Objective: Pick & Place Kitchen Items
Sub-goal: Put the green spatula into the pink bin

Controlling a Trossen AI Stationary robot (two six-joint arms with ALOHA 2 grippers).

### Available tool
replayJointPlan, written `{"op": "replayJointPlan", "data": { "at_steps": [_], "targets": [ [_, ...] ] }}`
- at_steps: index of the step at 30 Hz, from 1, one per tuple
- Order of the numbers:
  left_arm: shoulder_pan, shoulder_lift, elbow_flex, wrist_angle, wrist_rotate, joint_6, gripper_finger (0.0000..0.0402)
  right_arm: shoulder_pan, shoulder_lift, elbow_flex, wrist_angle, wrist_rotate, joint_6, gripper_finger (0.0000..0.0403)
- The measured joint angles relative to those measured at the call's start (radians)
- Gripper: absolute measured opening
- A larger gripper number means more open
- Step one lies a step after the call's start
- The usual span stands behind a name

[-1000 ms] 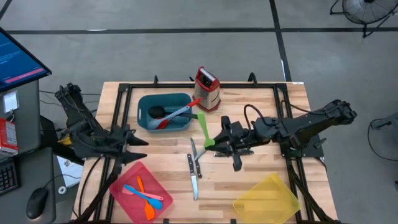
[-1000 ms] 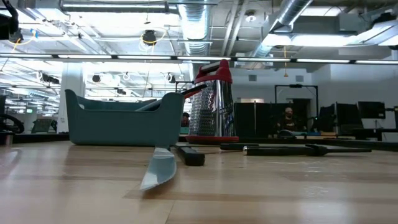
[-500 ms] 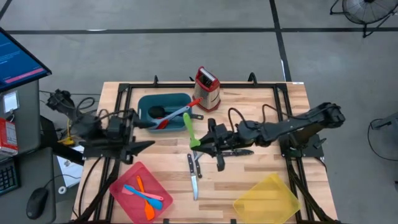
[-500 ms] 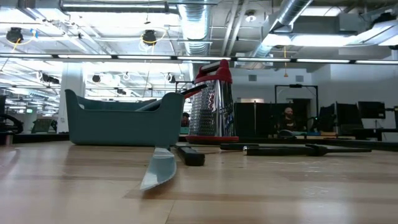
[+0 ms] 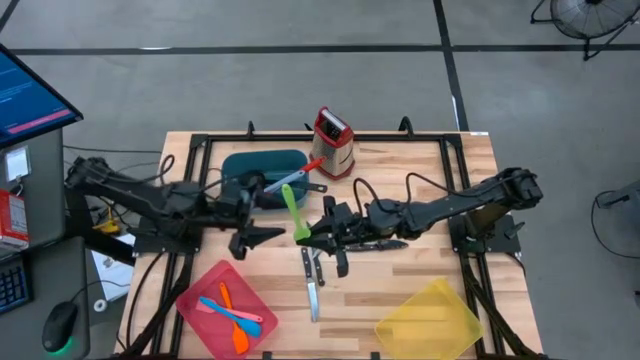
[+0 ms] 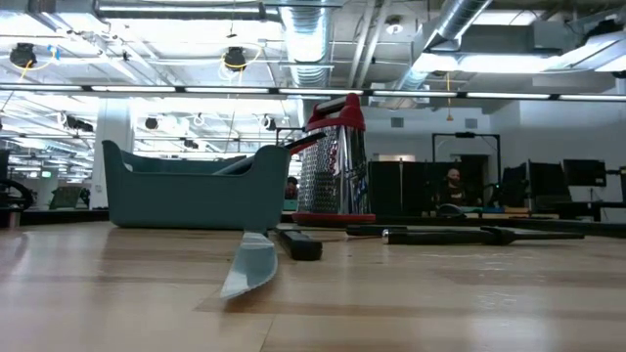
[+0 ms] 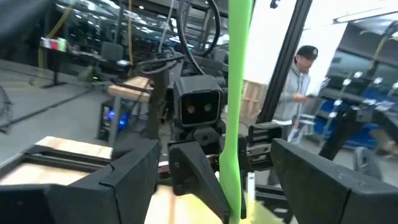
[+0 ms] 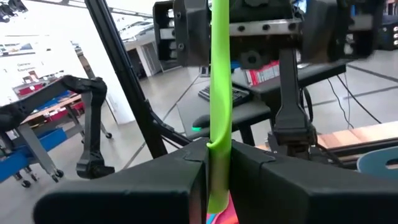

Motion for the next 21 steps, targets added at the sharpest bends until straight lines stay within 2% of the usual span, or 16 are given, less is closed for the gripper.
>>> {"op": "replayJointPlan", "data": {
  "at_steps": [5,14,18,21],
  "targets": [
    [0.037,0.065,0.0,0.067,0.099,-0.059,0.0292,-0.003,0.0,0.0,-0.011,0.0,-0.004,0.0034],
    [0.048,0.136,0.0,0.142,0.127,-0.089,0.0287,-0.013,-0.001,0.0,-0.016,0.002,-0.009,0.0034],
    [0.063,0.155,0.0,0.144,0.134,-0.107,0.0254,-0.013,-0.001,0.0,-0.037,0.002,-0.011,0.0034],
    [0.067,0.155,0.0,0.146,0.134,-0.107,0.0202,-0.013,-0.001,0.0,-0.059,0.002,-0.01,0.0034]
  ]
}}
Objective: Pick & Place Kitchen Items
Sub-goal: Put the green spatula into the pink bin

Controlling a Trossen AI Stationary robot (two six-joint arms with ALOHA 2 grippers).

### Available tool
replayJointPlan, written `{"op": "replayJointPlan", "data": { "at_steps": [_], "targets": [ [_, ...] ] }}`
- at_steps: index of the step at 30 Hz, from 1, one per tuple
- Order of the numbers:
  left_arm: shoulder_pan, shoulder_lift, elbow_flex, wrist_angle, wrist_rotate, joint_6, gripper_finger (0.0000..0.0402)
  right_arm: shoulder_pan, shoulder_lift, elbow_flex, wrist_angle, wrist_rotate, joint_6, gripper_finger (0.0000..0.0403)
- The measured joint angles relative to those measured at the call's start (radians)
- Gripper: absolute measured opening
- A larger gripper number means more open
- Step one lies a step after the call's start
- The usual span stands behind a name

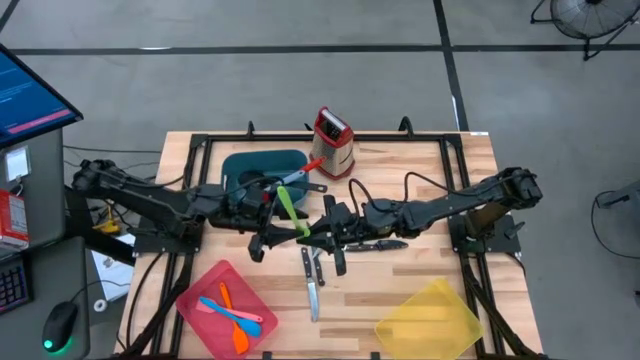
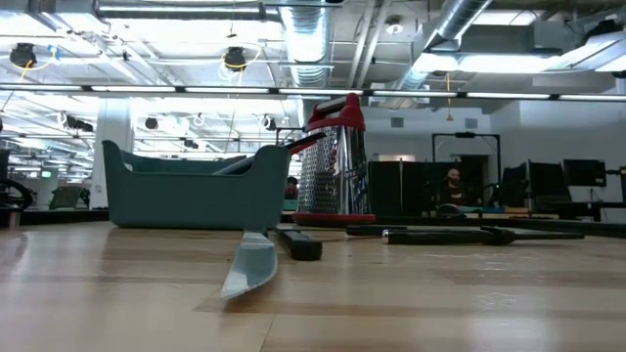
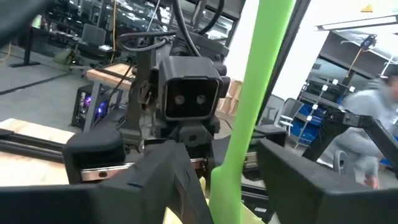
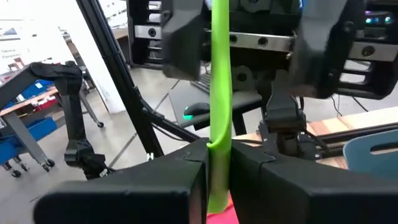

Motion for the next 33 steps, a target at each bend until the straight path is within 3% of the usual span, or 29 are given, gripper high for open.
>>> {"op": "replayJointPlan", "data": {
  "at_steps": [6,8,12,19,26,33],
  "targets": [
    [0.0,0.0,0.0,0.001,-0.001,0.001,0.0049,0.002,0.0,0.0,-0.008,0.001,0.003,0.0034],
    [0.0,0.0,0.0,0.0,-0.008,0.004,0.0015,0.002,0.0,0.0,-0.009,0.002,0.004,0.0034],
    [0.0,0.0,0.0,0.0,-0.028,0.001,0.0004,-0.001,0.0,0.0,-0.01,0.004,0.023,0.0049],
    [-0.015,-0.03,0.0,-0.055,-0.007,-0.048,0.0001,-0.014,-0.017,0.0,-0.034,-0.023,0.066,0.0136],
    [-0.088,-0.159,0.0,-0.353,0.008,-0.083,0.0001,-0.002,-0.073,0.0,-0.138,-0.106,0.088,0.0214],
    [-0.259,-0.272,0.0,-0.716,0.038,-0.106,0.0,0.029,-0.122,0.0,-0.296,-0.116,0.115,0.0235]
  ]
}}
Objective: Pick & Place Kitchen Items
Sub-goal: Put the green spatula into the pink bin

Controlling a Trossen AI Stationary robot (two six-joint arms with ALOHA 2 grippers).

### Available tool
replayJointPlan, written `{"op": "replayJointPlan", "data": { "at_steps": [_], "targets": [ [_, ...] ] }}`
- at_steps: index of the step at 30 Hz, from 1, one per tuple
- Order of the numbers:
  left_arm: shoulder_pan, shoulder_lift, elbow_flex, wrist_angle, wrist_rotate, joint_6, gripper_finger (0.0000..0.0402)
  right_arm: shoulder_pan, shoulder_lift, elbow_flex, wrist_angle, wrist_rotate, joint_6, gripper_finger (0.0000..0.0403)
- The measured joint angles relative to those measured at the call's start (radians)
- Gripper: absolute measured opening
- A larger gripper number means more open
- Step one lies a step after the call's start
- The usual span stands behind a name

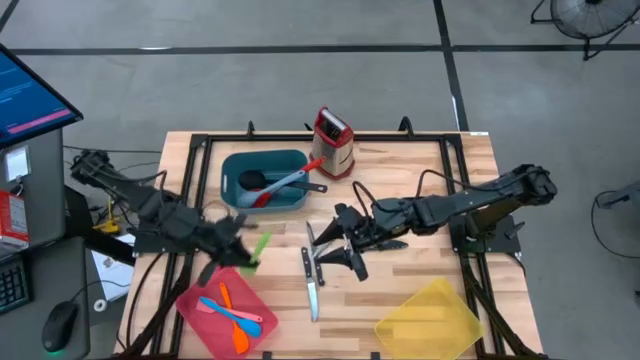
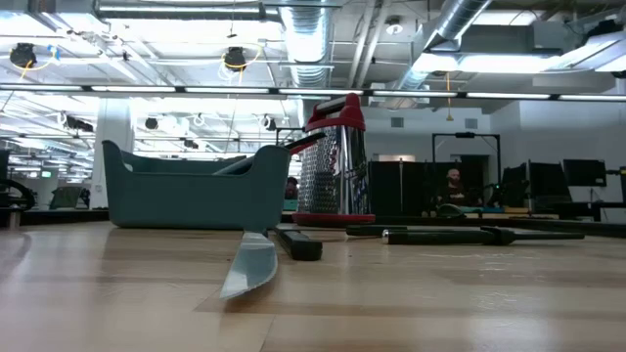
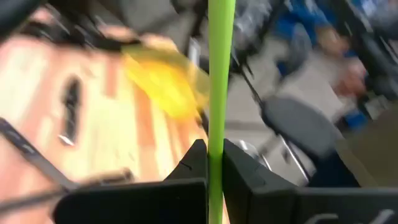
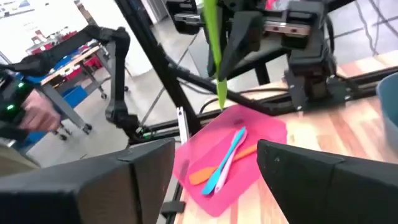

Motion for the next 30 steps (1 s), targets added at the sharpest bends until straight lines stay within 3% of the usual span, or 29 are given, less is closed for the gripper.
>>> {"op": "replayJointPlan", "data": {
  "at_steps": [8,13,23,30],
  "targets": [
    [-0.253,0.04,0.0,-0.239,0.009,-0.017,0.0,0.006,0.005,0.0,-0.035,0.0,0.02,0.0221],
    [-0.348,0.121,0.0,-0.328,0.052,-0.06,0.0,0.006,0.007,0.0,-0.047,0.0,0.026,0.0216],
    [-0.402,0.316,0.0,-0.33,0.187,-0.147,0.0001,0.005,0.007,0.0,-0.053,0.007,0.026,0.0209],
    [-0.427,0.39,0.0,-0.328,0.227,-0.16,0.0001,0.005,0.007,0.0,-0.056,0.007,0.026,0.0207]
  ]
}}
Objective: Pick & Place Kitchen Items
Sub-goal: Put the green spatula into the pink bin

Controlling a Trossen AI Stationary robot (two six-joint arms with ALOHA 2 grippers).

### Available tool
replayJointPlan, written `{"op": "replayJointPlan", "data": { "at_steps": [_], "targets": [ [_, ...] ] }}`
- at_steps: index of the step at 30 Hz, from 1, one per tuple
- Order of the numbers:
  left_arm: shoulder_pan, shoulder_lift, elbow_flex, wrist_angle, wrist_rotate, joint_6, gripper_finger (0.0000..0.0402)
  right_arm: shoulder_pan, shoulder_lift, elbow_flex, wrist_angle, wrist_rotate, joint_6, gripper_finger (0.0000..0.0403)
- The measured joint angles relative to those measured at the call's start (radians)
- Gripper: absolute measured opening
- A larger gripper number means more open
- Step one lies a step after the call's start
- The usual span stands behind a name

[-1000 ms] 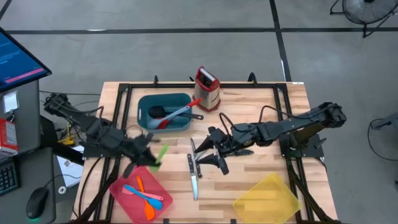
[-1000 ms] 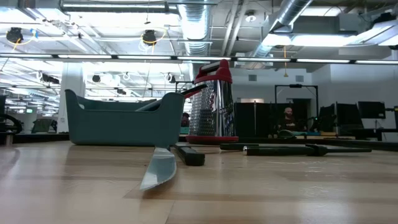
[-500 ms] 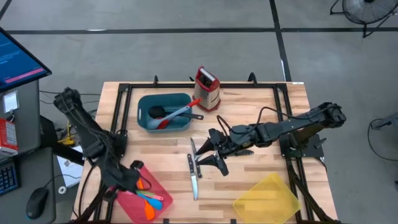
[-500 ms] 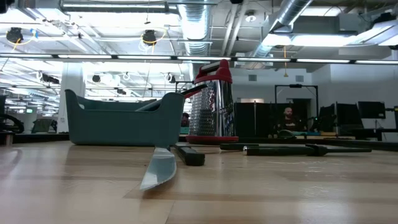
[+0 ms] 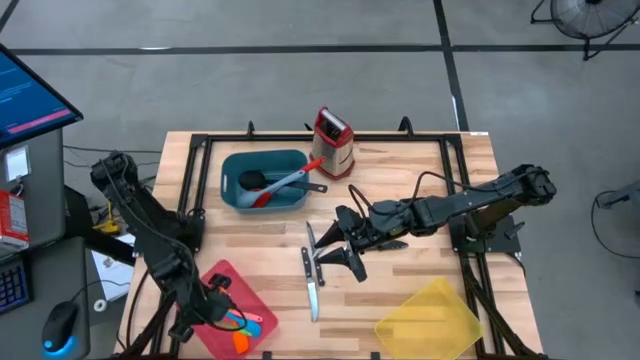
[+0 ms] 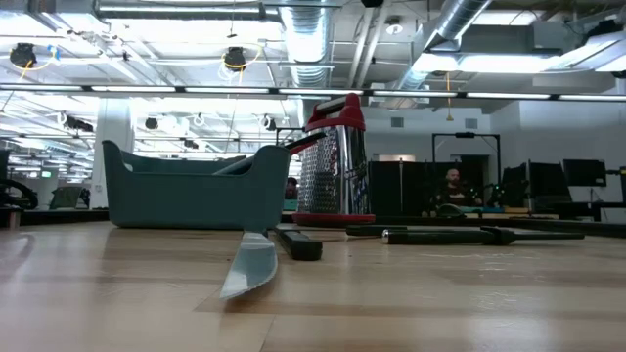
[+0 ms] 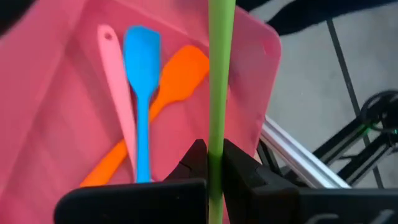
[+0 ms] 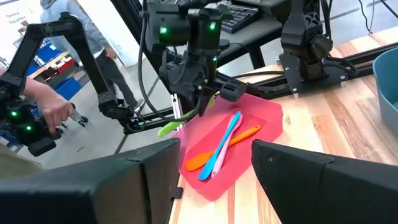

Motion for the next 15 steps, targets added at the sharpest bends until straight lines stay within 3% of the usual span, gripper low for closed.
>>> {"op": "replayJointPlan", "data": {
  "at_steps": [7,15],
  "targets": [
    [-0.022,0.065,-0.006,0.001,0.006,0.004,0.0001,0.002,0.0,0.0,0.0,0.0,0.0,0.0209],
    [-0.02,0.072,-0.111,-0.008,0.034,-0.103,0.0001,0.002,0.0,0.0,-0.004,0.0,0.0,0.0204]
  ]
}}
